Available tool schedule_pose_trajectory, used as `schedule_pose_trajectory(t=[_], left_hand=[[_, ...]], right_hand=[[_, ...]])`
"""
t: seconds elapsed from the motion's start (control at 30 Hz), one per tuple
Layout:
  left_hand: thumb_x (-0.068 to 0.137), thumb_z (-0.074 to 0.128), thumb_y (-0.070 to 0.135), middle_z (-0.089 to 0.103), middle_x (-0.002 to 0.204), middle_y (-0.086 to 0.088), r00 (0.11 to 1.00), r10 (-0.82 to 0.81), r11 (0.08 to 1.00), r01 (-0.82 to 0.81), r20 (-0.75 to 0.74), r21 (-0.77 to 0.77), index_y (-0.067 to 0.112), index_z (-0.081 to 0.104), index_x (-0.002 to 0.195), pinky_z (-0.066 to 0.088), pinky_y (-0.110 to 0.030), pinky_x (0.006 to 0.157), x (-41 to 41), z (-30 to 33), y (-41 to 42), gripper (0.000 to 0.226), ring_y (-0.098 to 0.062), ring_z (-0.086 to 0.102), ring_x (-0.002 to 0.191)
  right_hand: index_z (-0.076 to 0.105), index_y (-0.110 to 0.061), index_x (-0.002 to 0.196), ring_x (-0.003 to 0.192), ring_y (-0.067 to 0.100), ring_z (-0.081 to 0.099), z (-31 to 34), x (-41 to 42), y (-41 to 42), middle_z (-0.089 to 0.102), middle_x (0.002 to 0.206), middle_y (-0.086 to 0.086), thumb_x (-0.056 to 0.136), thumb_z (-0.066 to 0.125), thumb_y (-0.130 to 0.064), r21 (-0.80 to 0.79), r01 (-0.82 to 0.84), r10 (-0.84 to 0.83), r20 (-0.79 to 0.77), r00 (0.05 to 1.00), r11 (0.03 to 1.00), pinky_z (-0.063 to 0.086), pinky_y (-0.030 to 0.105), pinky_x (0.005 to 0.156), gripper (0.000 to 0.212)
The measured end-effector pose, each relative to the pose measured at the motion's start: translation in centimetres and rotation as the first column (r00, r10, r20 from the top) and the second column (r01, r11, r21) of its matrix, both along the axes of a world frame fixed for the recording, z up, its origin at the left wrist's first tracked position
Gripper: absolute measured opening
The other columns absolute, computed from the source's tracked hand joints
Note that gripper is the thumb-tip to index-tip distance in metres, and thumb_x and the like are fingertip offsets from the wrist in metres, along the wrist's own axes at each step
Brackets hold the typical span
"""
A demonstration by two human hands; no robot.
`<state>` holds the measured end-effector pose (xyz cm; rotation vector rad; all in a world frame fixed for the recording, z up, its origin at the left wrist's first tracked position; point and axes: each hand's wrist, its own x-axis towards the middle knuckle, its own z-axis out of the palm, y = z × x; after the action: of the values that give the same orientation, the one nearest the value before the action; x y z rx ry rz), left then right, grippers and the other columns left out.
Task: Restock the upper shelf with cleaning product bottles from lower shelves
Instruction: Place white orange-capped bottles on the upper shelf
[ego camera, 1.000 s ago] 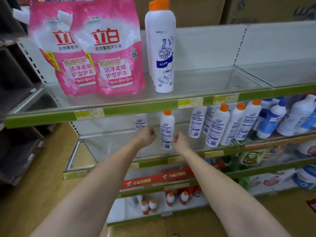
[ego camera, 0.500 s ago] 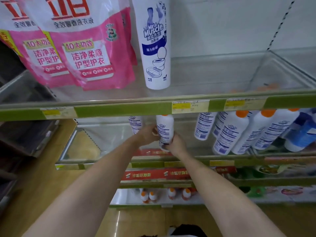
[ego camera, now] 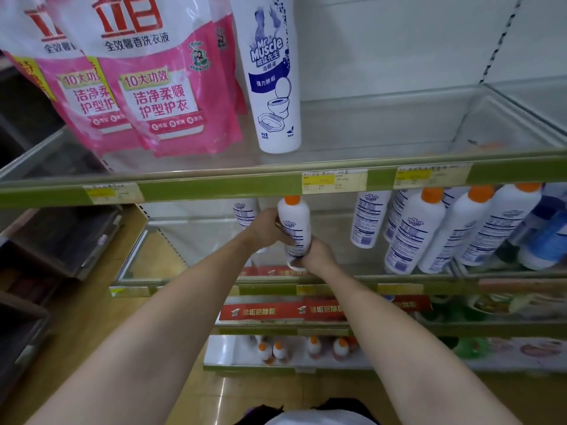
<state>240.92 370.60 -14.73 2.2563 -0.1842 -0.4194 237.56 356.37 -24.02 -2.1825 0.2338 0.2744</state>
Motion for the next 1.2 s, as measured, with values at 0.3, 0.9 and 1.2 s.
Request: schedule_pose_trajectory(t=[0.3, 0.9, 1.2], left_hand=[[0.063, 0.092, 0.004, 0.07, 0.102, -0.005, 0.997, -0.017, 1.0, 0.016, 0.074, 0.017, 0.003, 0.068, 0.11, 0.049, -0.029, 0.08, -3.0, 1.1, 0.7, 0.053, -0.02, 0.062, 0.094], [0.068, 0.086, -0.002, 0.075, 0.107, -0.003, 0.967, -0.239, 0.916, 0.196, -0.084, -0.35, 0.013, 0.067, 0.112, 0.058, -0.041, 0.088, -16.6, 2.8, 9.2, 0.05, -0.022, 0.071, 0.101], [0.066, 0.087, 0.001, 0.076, 0.106, -0.002, 0.994, -0.082, 0.838, 0.027, -0.077, -0.545, 0.015, 0.069, 0.116, 0.058, -0.042, 0.086, -21.7, 6.0, 7.7, 0.055, -0.023, 0.071, 0.1]], right_hand=[[0.07, -0.016, 0.112, 0.102, 0.025, 0.066, 1.9, -2.7, 0.8, 0.073, 0.11, 0.006, 0.07, 0.088, -0.018, -0.012, 0.074, -0.074, -0.002, 0.997, 0.997, 0.047, 0.027, 0.08, 0.046], [0.069, -0.016, 0.113, 0.106, 0.02, 0.067, 6.7, -20.6, 7.8, 0.073, 0.112, 0.0, 0.066, 0.093, -0.017, 0.067, 0.012, -0.005, -0.11, 0.994, 0.998, 0.055, 0.043, 0.098, 0.053], [0.065, -0.017, 0.12, 0.108, 0.021, 0.067, 10.8, -23.8, 6.7, 0.072, 0.115, 0.002, 0.072, 0.086, -0.005, 0.152, -0.055, 0.071, -0.101, 0.992, 0.987, 0.057, 0.041, 0.093, 0.055]])
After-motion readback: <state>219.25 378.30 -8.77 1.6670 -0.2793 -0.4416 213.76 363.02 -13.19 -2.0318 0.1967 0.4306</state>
